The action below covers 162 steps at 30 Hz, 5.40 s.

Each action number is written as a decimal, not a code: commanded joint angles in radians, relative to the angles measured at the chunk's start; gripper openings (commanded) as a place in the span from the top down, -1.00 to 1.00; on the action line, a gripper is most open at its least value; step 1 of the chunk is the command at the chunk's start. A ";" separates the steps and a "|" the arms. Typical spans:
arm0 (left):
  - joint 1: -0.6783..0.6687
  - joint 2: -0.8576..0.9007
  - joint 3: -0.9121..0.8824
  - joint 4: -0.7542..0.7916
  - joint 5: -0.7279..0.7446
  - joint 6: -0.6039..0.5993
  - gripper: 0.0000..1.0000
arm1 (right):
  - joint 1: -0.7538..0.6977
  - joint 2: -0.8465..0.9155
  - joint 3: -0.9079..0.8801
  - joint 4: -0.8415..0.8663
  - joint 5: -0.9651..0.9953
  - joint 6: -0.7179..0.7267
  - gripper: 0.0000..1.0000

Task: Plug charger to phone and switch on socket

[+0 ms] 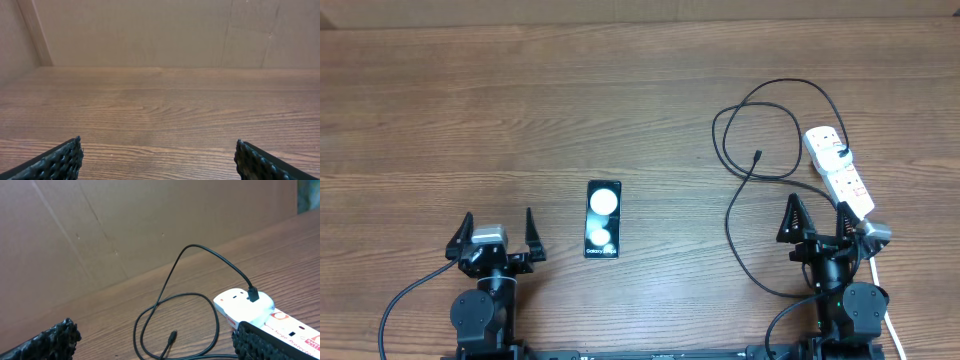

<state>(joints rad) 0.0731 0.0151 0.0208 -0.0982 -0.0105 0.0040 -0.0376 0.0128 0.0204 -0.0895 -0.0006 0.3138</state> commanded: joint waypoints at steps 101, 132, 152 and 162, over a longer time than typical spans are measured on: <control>0.006 -0.010 -0.007 0.003 0.004 0.019 -0.99 | 0.005 -0.010 -0.013 0.006 0.000 -0.008 -1.00; 0.005 0.091 0.352 -0.374 0.299 -0.117 -1.00 | 0.005 -0.010 -0.013 0.006 0.000 -0.008 -1.00; -0.137 0.959 1.162 -0.798 0.304 -0.121 -1.00 | 0.005 -0.010 -0.013 0.006 0.000 -0.008 -1.00; -0.470 1.260 1.252 -0.876 0.074 -0.275 -1.00 | 0.005 -0.010 -0.013 0.006 0.000 -0.008 -1.00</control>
<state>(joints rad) -0.3515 1.2259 1.2522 -0.9718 0.1360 -0.2050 -0.0376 0.0128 0.0185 -0.0898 -0.0006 0.3134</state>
